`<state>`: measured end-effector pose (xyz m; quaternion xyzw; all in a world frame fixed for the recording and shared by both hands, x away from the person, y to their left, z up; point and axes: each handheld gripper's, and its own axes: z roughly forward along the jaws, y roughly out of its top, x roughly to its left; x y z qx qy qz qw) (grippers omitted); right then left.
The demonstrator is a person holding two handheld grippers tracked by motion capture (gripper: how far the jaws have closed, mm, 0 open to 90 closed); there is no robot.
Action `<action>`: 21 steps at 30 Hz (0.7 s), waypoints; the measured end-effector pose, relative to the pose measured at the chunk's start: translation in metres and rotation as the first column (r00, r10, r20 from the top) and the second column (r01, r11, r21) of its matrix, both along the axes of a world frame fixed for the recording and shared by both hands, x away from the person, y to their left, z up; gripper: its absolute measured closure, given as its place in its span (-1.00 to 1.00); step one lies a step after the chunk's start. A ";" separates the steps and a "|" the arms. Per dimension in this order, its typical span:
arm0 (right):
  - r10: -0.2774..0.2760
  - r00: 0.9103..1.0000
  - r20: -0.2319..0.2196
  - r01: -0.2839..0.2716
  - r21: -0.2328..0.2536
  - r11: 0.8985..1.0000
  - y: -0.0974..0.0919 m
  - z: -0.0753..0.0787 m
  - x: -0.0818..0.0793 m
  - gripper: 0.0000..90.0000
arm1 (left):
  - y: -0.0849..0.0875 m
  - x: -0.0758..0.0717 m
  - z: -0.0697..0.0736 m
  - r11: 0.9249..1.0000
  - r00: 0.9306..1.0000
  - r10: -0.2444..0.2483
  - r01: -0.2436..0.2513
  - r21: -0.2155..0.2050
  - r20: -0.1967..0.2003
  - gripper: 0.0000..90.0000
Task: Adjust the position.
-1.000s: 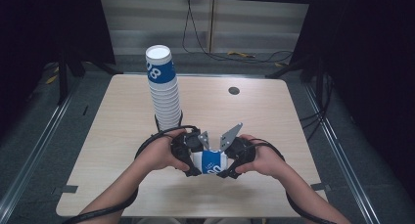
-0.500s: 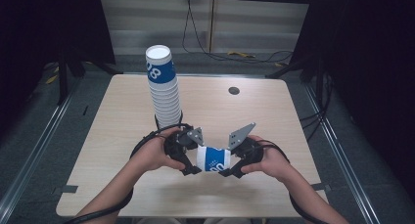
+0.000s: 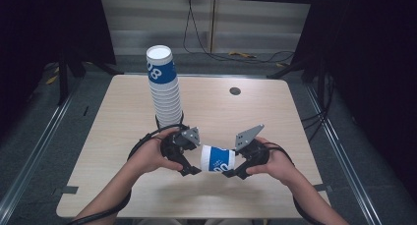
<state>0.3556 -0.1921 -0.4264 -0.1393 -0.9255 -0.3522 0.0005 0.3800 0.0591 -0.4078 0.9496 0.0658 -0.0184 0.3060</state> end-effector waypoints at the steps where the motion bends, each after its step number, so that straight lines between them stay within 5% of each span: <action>1: 0.001 1.000 -0.001 -0.001 0.005 1.000 0.000 0.000 0.000 -0.30 | 0.000 0.000 0.000 1.000 1.000 -0.003 0.003 -0.001 -0.003 -0.65; 21: -0.023 1.000 0.001 0.023 0.059 0.998 -0.007 -0.004 -0.002 -0.30 | 0.006 0.002 -0.006 0.996 1.000 0.004 -0.005 -0.087 -0.016 -0.65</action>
